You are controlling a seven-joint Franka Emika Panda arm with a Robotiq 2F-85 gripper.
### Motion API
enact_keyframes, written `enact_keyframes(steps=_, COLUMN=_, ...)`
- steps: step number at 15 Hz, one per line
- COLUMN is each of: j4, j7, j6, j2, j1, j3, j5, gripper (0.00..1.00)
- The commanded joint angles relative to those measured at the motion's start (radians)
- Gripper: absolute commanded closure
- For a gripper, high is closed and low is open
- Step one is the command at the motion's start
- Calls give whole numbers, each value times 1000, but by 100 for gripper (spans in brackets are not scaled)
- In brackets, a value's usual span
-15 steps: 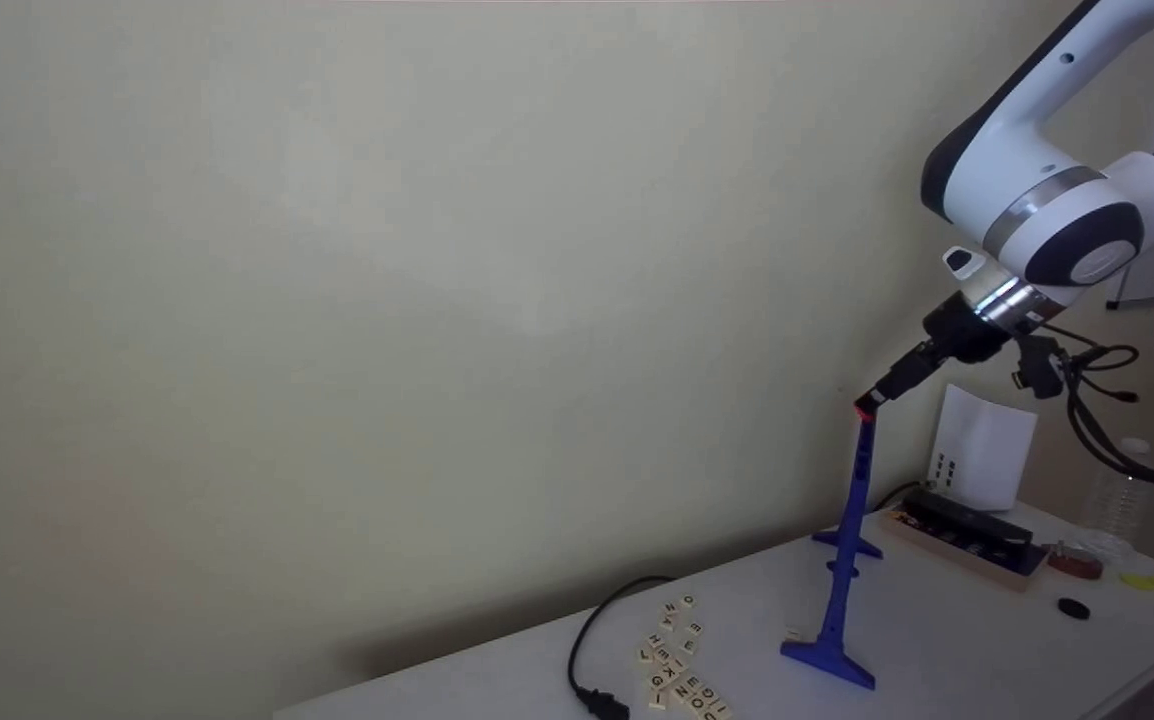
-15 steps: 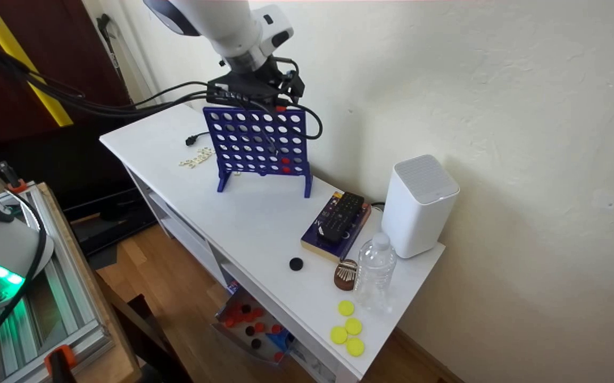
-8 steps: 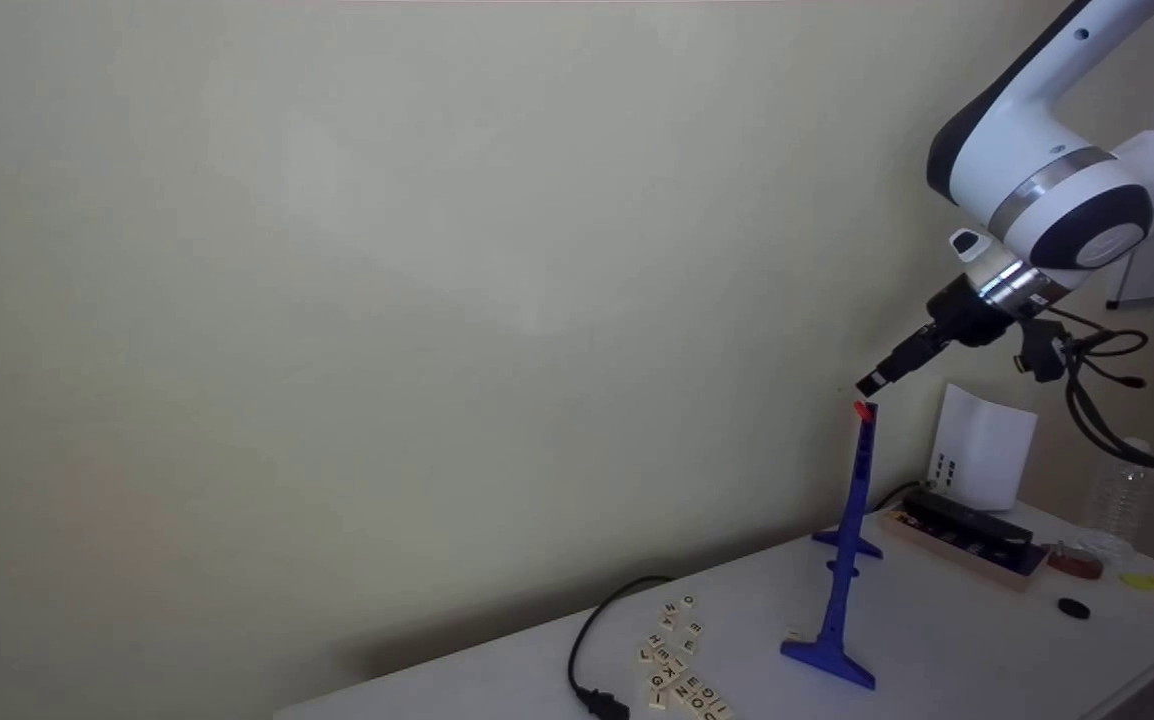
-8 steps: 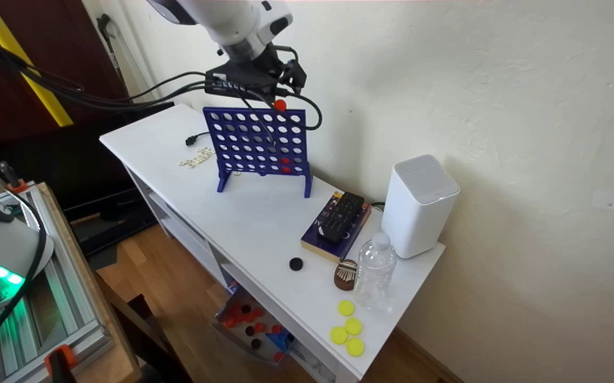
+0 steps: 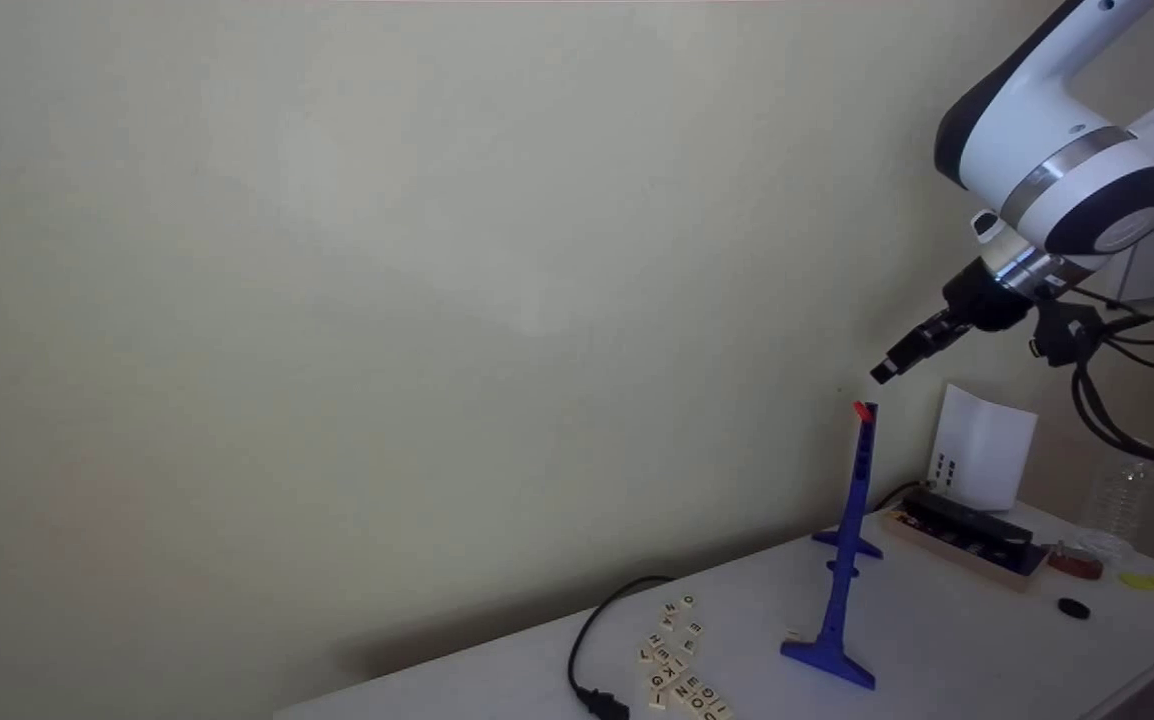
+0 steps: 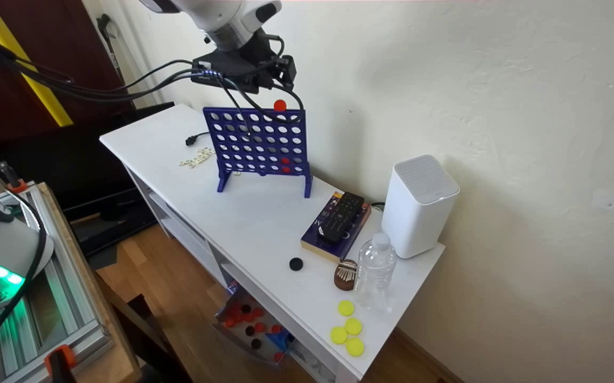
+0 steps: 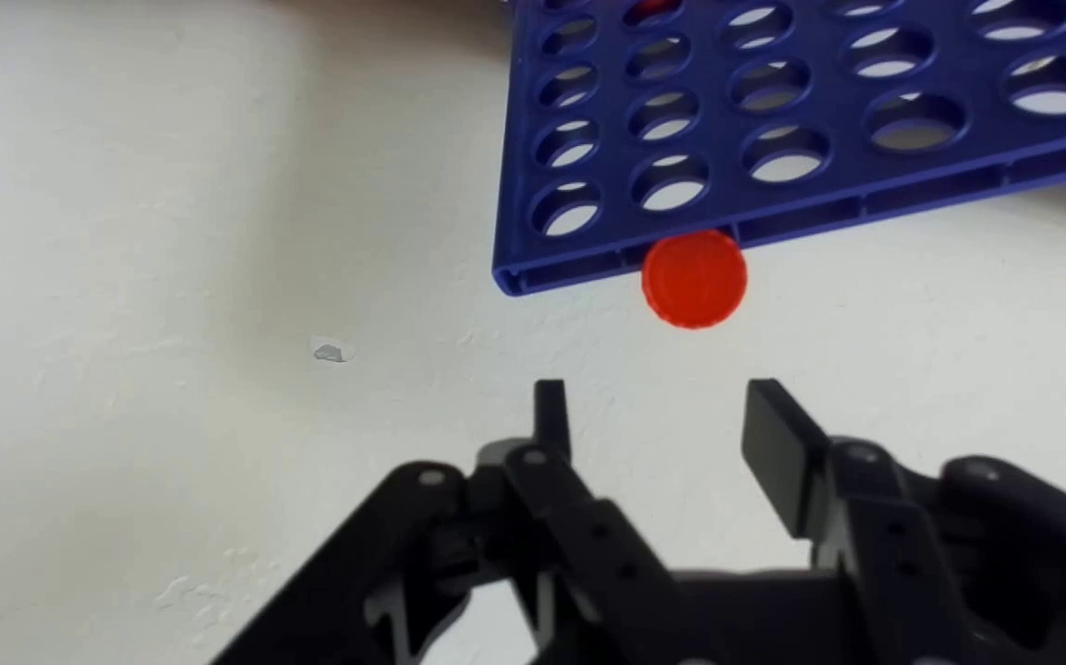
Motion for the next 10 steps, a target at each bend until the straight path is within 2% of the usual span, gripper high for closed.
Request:
enact_keyframes(steps=1, j4=-60, j7=121, j6=39, j2=-62, j1=19, j3=8, j5=-74, gripper=77)
enact_keyframes(steps=4, j4=-79, j7=253, j6=46, j2=-61, j1=28, j3=8, j5=-195, gripper=99)
enact_keyframes(steps=10, j4=-84, j7=513, j6=23, j2=-49, j1=37, j3=-2, j5=-467, gripper=100)
